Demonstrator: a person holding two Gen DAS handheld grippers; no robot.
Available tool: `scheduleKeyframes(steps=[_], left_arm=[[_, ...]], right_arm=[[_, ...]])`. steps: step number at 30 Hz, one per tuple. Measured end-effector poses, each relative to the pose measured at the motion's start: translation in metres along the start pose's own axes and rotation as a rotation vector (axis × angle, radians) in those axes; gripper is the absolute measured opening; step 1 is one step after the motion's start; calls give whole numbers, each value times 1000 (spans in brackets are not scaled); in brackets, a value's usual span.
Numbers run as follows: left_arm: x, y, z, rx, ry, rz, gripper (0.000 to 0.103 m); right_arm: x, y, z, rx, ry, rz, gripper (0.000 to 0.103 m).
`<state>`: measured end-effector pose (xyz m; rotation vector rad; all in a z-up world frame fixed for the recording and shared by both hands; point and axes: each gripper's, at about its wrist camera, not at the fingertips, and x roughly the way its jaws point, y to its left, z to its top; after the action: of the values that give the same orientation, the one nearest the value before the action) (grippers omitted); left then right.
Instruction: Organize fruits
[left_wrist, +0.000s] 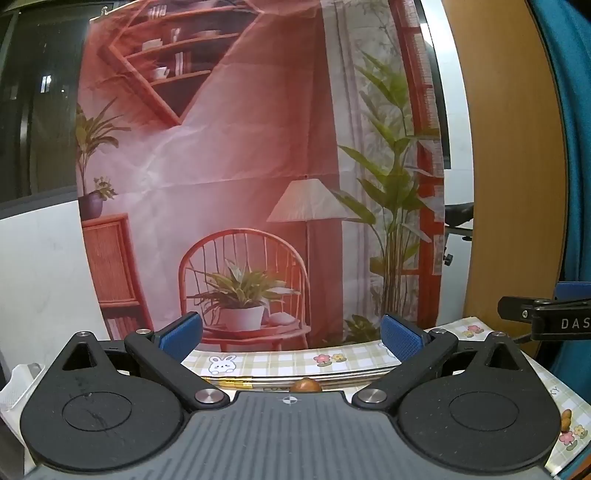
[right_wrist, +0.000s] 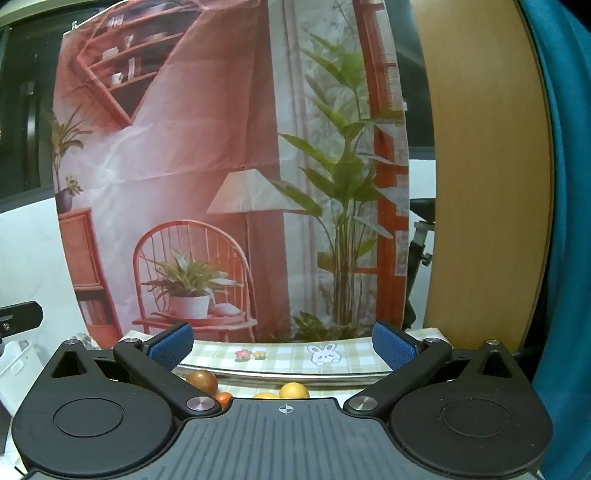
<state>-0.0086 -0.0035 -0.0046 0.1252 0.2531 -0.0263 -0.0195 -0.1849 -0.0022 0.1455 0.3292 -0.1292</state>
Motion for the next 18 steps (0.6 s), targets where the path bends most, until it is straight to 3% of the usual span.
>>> scheduleKeyframes(steps=[18], left_arm=[[-2,1,2,-3,-3,-8,103]], right_arm=[[-4,-1,-1,0,-8,-2,103]])
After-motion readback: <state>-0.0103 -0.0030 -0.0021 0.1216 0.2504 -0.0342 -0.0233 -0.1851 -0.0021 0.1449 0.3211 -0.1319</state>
